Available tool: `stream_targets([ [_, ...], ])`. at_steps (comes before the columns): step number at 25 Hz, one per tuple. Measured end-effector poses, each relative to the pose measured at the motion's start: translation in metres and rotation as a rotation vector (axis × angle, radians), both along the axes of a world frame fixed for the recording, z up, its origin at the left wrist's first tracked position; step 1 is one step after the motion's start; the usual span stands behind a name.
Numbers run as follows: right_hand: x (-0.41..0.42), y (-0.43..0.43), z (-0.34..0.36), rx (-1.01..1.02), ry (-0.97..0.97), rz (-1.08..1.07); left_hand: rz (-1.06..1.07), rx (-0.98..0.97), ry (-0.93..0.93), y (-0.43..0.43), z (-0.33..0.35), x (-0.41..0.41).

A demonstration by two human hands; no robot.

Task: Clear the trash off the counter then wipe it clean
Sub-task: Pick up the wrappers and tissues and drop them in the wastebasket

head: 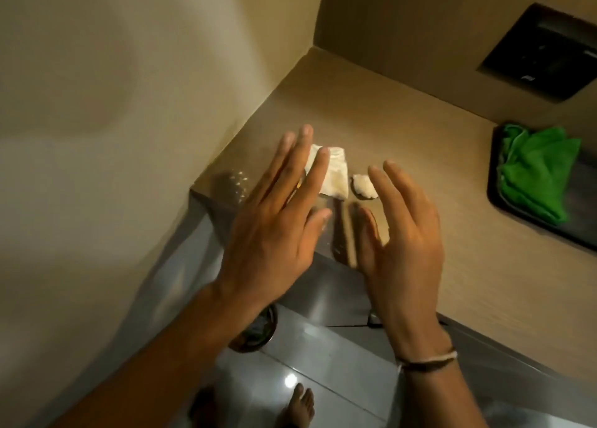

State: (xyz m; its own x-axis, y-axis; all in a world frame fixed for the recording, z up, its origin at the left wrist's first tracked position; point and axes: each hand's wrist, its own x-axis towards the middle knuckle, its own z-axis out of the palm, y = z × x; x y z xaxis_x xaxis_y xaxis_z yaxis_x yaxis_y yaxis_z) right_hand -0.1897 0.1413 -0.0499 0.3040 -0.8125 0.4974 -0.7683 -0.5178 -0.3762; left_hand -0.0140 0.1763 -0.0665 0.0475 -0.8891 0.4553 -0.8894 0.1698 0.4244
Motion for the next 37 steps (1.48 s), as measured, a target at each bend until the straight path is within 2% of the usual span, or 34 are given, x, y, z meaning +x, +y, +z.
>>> stream_targets([
  [2,0.002,-0.033,0.008,0.217,0.215,-0.047,-0.028,0.251,-0.139,-0.047,0.013,-0.005],
  [4,0.004,-0.056,0.011,0.279,0.311,-0.037,-0.036,0.373,-0.178,-0.078,0.016,-0.014],
  [6,-0.003,-0.062,0.015,0.225,0.267,-0.057,-0.031,0.278,-0.154,-0.086,0.019,-0.021],
  [8,-0.017,-0.044,0.018,0.088,0.078,-0.091,-0.044,0.025,-0.049,-0.068,0.019,-0.032],
  [10,-0.029,0.008,0.017,-0.069,-0.181,-0.065,-0.06,-0.238,0.12,-0.01,0.0,-0.049],
  [12,-0.029,0.075,-0.001,-0.024,-0.292,0.03,-0.041,-0.294,0.196,0.071,-0.033,-0.061],
  [15,-0.019,0.154,-0.071,0.414,-0.207,0.115,0.092,0.074,0.169,0.176,-0.1,-0.045],
  [17,-0.007,0.181,-0.132,0.757,-0.102,0.077,0.242,0.328,0.247,0.212,-0.15,-0.027],
  [19,0.009,0.189,-0.199,0.961,0.039,0.081,0.352,0.503,0.319,0.221,-0.204,-0.011],
  [23,0.062,0.158,-0.335,0.909,0.287,0.149,0.499,0.629,0.358,0.174,-0.321,0.019],
  [25,0.087,0.136,-0.39,0.91,0.293,0.136,0.518,0.701,0.358,0.142,-0.378,0.033],
  [28,0.097,0.114,-0.444,1.046,0.259,0.048,0.402,0.822,0.323,0.117,-0.438,0.045],
  [30,0.092,0.116,-0.45,1.072,0.284,0.009,0.379,0.861,0.377,0.122,-0.452,0.049],
  [33,0.079,0.135,-0.404,0.986,0.29,0.065,0.38,0.95,0.285,0.156,-0.431,0.041],
  [37,0.075,0.159,-0.291,0.906,0.251,0.178,0.29,0.729,0.197,0.194,-0.334,0.013],
])
